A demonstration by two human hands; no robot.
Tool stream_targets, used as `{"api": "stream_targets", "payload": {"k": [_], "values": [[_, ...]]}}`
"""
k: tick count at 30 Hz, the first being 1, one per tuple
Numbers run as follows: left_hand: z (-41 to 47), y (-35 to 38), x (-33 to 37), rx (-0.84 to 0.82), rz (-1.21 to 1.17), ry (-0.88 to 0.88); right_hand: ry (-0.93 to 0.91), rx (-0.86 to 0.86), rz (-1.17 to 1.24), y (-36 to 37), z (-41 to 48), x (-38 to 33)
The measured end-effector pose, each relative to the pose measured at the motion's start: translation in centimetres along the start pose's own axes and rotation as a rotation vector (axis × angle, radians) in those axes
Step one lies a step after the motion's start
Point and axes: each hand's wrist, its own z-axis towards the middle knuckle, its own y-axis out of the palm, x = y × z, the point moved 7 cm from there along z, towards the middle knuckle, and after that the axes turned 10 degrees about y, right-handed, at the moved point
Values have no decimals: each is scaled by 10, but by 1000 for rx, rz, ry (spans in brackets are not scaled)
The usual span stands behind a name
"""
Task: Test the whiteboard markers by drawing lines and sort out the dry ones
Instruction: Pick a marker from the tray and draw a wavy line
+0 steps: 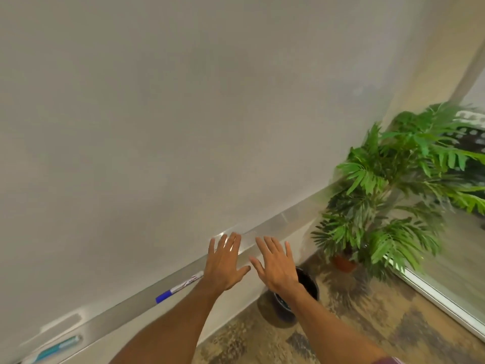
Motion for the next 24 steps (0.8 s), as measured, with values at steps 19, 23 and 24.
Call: {"api": "stream_targets", "payload": {"k": [19, 23, 24], "values": [[-259, 16, -96, 24, -71, -711, -562, -141, -19, 31, -106, -184], [-329, 20, -114, 21, -89, -831, -659, -195, -23, 42, -142, -243], [-347, 19, -120, 16, -83, -866, -687, -204, -21, 44, -153, -261]]}}
